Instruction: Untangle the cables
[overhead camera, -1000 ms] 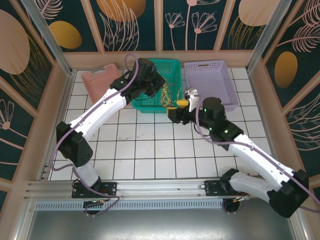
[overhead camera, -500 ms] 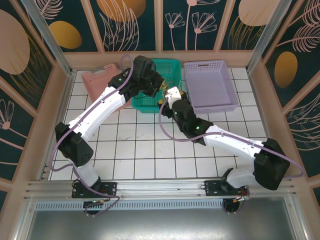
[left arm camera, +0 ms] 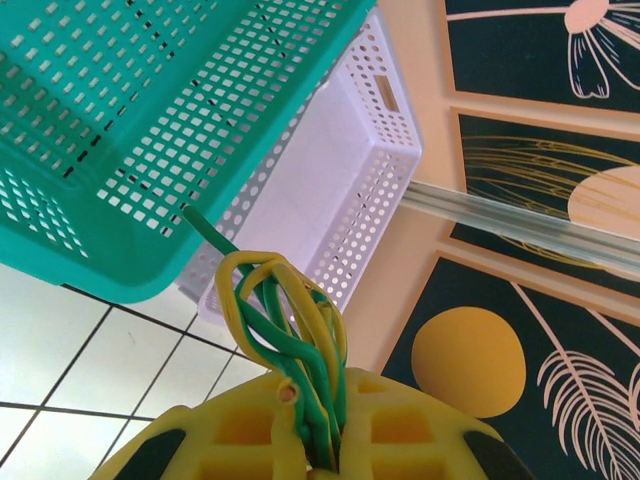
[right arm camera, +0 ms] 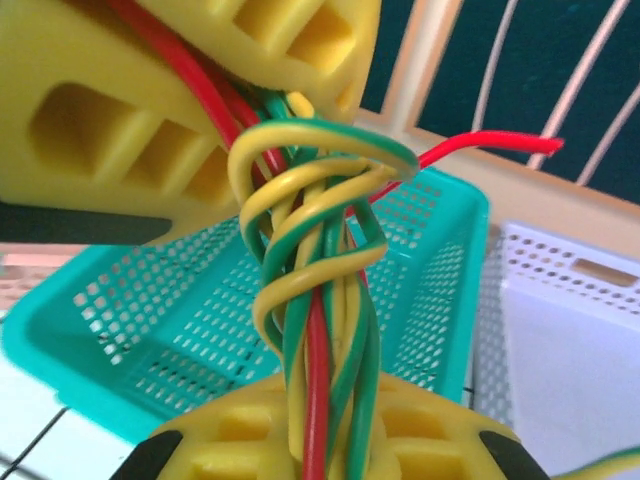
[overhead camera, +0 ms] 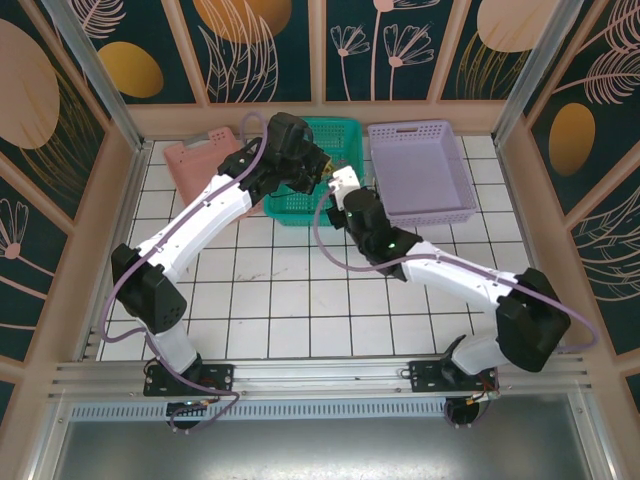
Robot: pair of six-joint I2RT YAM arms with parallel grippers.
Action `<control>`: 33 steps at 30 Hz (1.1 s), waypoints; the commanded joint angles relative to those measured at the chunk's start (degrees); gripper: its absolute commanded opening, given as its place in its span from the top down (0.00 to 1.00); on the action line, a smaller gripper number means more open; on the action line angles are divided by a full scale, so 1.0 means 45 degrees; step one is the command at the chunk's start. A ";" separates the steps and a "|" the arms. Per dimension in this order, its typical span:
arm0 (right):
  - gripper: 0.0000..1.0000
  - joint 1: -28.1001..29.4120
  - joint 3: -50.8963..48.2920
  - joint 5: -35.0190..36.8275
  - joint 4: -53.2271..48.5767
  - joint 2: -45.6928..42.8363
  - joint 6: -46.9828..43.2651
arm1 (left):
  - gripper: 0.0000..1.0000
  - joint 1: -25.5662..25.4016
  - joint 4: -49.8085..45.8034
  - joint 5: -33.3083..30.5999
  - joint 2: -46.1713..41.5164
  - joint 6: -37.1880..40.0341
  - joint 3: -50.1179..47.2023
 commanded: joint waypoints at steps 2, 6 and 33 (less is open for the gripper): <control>1.00 -0.2105 0.0358 -0.7017 -0.1761 -0.1742 0.2456 | 1.00 0.0037 -0.0604 -0.0629 -0.0292 0.1955 0.0669; 1.00 -0.4111 0.0265 -1.3982 -0.2239 -0.2023 0.4959 | 1.00 0.0149 0.0757 -0.0924 -0.0376 0.4149 0.0519; 1.00 -0.5811 0.1240 -2.2176 -0.4307 -0.1303 0.7749 | 1.00 0.0423 0.6912 -0.0894 -0.2831 1.1232 -0.3178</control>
